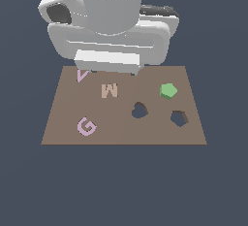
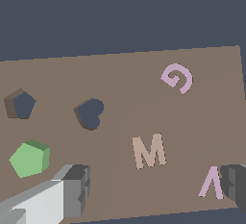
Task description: Insert a designated object into the corresponding slot on a board.
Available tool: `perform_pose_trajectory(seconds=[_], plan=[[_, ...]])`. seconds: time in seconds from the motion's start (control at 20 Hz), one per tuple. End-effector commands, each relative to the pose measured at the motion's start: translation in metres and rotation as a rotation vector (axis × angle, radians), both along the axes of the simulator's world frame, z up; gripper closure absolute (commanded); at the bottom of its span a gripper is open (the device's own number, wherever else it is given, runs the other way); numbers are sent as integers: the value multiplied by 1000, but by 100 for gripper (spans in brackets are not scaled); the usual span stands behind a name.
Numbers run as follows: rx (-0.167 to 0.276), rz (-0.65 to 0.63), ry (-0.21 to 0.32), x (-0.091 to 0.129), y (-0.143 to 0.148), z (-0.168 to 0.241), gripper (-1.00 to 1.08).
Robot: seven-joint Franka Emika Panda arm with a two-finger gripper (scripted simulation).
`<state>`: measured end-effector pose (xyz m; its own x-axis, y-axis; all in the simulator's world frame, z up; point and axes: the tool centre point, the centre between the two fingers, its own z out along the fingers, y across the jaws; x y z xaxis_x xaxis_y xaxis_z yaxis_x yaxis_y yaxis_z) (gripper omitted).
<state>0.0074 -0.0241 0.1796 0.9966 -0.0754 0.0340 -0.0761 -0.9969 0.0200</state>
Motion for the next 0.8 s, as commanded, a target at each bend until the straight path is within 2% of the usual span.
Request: perform_pose_trajectory(seconds=[0.0, 0.4, 0.75], plan=[[0, 0, 0, 0, 0, 0, -92], [3, -8, 4, -5, 20, -15, -92], [10, -27, 13, -17, 72, -53, -92]])
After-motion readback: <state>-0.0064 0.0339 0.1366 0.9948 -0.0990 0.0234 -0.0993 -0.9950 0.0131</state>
